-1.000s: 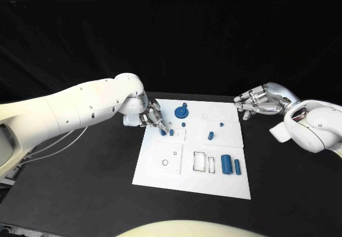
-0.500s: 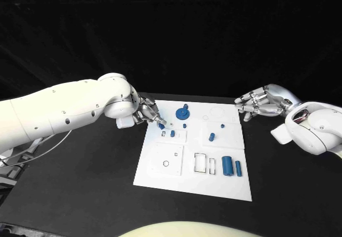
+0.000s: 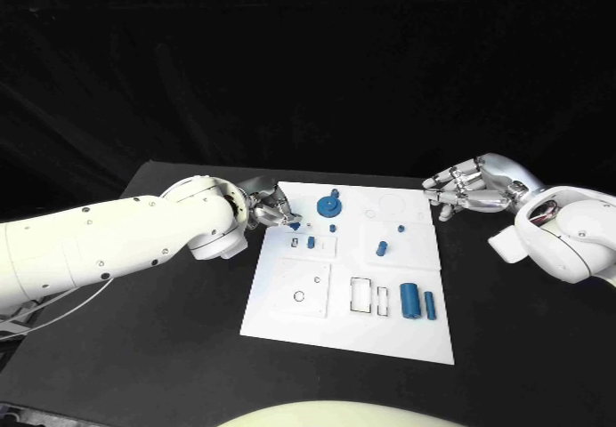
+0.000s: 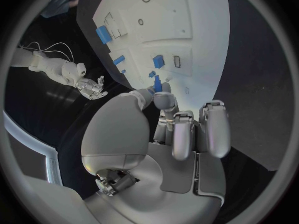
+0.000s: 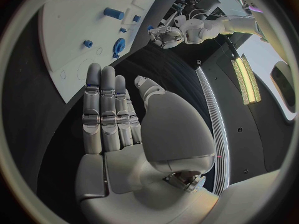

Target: Assemble the parts on the task board

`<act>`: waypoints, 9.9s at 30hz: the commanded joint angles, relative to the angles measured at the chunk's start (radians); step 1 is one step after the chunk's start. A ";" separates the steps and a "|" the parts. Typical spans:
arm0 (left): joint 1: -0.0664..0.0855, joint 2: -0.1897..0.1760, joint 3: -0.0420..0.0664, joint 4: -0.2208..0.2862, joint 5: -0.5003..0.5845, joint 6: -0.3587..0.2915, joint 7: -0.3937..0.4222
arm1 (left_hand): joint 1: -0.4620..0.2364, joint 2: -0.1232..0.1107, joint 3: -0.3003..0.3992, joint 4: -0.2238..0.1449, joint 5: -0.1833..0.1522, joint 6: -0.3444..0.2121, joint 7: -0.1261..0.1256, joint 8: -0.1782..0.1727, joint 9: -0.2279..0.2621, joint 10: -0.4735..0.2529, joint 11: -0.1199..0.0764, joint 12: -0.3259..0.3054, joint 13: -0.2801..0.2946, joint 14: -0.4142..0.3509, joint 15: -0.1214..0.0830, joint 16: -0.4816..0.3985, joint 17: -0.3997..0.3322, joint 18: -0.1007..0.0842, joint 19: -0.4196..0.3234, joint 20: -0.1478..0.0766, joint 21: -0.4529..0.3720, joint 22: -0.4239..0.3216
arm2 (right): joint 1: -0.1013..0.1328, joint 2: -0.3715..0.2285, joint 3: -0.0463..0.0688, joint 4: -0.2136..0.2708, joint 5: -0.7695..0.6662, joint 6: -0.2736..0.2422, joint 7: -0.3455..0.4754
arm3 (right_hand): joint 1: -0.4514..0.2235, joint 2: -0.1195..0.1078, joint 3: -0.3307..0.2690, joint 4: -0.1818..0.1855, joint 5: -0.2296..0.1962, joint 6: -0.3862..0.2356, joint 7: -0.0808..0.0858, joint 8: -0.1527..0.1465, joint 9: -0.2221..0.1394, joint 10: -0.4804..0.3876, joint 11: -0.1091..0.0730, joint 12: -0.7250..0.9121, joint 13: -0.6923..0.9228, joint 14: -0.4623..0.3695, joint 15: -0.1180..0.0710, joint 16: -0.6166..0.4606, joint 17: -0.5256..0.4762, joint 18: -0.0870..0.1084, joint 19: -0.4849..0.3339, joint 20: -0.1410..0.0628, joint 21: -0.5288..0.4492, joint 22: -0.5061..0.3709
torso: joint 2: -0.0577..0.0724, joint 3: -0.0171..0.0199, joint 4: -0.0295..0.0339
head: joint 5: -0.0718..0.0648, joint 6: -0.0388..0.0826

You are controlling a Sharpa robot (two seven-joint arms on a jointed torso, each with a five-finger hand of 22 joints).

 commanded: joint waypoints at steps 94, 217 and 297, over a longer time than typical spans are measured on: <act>-0.146 0.034 -0.003 -0.035 -0.166 -0.117 -0.020 | -0.044 -0.083 0.162 -0.152 0.002 0.060 -0.030 -0.026 -0.037 0.030 -0.021 0.023 0.022 0.100 -0.022 0.005 0.253 -0.009 0.029 -0.020 0.009 0.084 | -0.007 -0.010 0.001 0.006 -0.015 -0.010 0.019 | -0.010 0.002 0.000 0.009 0.008 -0.006 0.003 0.004 0.002 -0.007 0.000 0.005 0.004 -0.006 0.001 -0.005 0.004 -0.003 0.000 0.005 -0.005 -0.003 | 0.002 0.0008 -0.0009 | -0.006 -0.014; -0.171 0.033 -0.002 -0.055 -0.064 -0.253 0.054 | -0.158 -0.067 -0.033 -0.005 0.002 0.092 -0.032 -0.030 -0.070 0.036 -0.021 0.011 0.018 0.100 -0.022 0.005 0.253 -0.009 0.029 -0.024 0.004 0.083 | -0.008 -0.011 0.001 0.000 -0.015 -0.020 0.021 | -0.012 0.001 -0.001 0.011 0.013 -0.008 0.003 0.005 0.002 -0.010 0.000 0.005 0.008 -0.007 0.002 -0.007 0.008 -0.003 0.000 0.005 -0.006 -0.005 | 0.001 0.0006 -0.0014 | -0.006 -0.010; -0.171 0.022 -0.001 -0.047 -0.031 -0.256 0.056 | -0.256 -0.053 -0.197 0.100 0.003 0.114 -0.037 -0.016 -0.074 0.045 -0.024 0.029 0.041 0.100 -0.024 0.006 0.254 -0.011 0.034 -0.024 0.009 0.093 | -0.009 -0.012 0.001 -0.002 -0.015 -0.023 0.022 | -0.011 0.002 -0.001 0.010 0.014 -0.008 0.003 0.005 0.003 -0.010 0.000 0.005 0.008 -0.008 0.002 -0.008 0.008 -0.003 0.000 0.005 -0.006 -0.005 | 0.001 0.0008 -0.0016 | -0.006 -0.008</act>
